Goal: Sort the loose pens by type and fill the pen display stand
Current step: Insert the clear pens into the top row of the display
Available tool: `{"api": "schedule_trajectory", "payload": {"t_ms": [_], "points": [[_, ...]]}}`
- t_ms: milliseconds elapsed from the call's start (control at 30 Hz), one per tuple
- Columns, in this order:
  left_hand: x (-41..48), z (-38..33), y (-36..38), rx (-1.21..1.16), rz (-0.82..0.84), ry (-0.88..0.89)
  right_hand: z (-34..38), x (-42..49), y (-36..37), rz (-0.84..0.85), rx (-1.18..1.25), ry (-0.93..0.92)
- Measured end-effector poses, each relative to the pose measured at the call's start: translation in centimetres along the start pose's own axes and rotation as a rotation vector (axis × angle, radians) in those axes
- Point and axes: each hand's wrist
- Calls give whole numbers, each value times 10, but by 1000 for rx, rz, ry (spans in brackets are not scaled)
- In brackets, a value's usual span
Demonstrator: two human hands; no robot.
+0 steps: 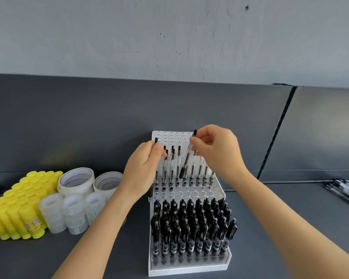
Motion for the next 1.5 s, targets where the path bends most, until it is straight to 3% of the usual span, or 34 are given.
{"api": "schedule_trajectory", "payload": {"t_ms": [200,367,567,833,1500], "points": [[-1,1,-4,11,-25,70,-8,1,16,23,-103,-45],[-1,2,-7,-71,-47,49,-10,6,16,42,-122,-54],[-6,-3,-6,-56,-38,19,-19,1,29,182,-173,-57],[-6,1,-4,-94,-82,-31,-18,1,34,175,-220,-78],[-8,-2,4,-9,-95,-40,-23,5,32,240,-137,-14]]}}
Point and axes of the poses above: each hand's wrist, its own x-axis towards the middle knuckle, its own y-axis out of the palm, z = x × y, and after that the axes turned 8 degrees about -x, right-handed
